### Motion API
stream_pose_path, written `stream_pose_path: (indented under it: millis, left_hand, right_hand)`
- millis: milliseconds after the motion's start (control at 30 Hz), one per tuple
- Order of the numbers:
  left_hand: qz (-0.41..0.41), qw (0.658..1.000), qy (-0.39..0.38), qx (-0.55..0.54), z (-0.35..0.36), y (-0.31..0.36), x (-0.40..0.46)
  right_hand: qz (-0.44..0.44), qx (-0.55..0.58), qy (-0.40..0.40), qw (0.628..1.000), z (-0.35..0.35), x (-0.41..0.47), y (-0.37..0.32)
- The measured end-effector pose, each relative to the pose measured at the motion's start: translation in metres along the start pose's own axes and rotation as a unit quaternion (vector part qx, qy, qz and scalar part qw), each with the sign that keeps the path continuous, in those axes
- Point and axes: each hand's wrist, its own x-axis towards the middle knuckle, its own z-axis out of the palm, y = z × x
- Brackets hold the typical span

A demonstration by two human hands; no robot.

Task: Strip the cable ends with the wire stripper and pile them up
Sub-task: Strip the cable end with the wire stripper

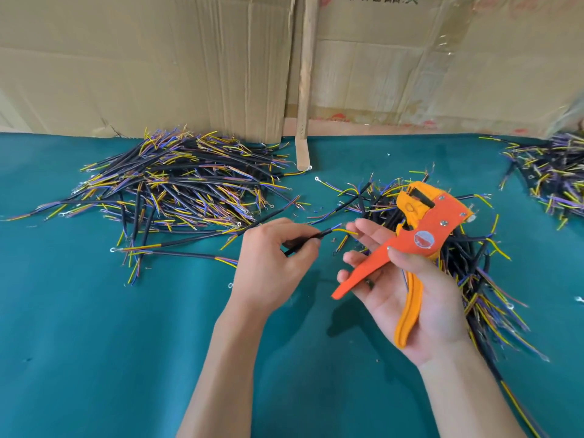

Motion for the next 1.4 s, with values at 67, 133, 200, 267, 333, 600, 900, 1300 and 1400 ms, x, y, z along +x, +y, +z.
stream_pose_path:
  millis: [67, 133, 200, 267, 333, 600, 900, 1300, 1400]
  left_hand:
    - [-0.029, 0.999, -0.008, -0.019, 0.001, -0.001, -0.001]
    - [-0.058, 0.997, -0.015, -0.042, 0.001, -0.001, -0.001]
    - [-0.083, 0.993, -0.026, -0.074, 0.002, -0.001, -0.001]
    - [-0.109, 0.986, -0.037, -0.120, 0.003, -0.002, 0.000]
    - [-0.135, 0.977, -0.045, -0.162, 0.006, -0.003, 0.000]
    - [-0.227, 0.913, -0.092, -0.326, 0.013, -0.002, -0.001]
    - [-0.255, 0.858, -0.154, -0.418, 0.019, 0.002, -0.004]
    - [-0.225, 0.911, -0.069, -0.337, 0.007, -0.010, -0.004]
    - [-0.200, 0.912, -0.013, -0.357, 0.000, -0.014, -0.002]
  right_hand:
    - [-0.004, -0.017, 0.006, 1.000, 0.002, -0.002, 0.002]
    - [-0.005, -0.033, 0.016, 0.999, 0.005, -0.003, 0.002]
    - [-0.012, -0.051, 0.029, 0.998, 0.006, -0.003, 0.003]
    - [-0.016, -0.068, 0.034, 0.997, 0.008, -0.003, 0.003]
    - [-0.013, -0.071, 0.032, 0.997, 0.008, -0.002, 0.004]
    - [-0.017, -0.107, 0.038, 0.993, 0.011, -0.002, 0.007]
    - [0.018, -0.119, 0.039, 0.992, 0.015, -0.001, 0.010]
    - [0.065, -0.117, 0.052, 0.990, 0.017, -0.003, 0.006]
    - [0.116, -0.116, 0.048, 0.985, 0.017, -0.005, 0.005]
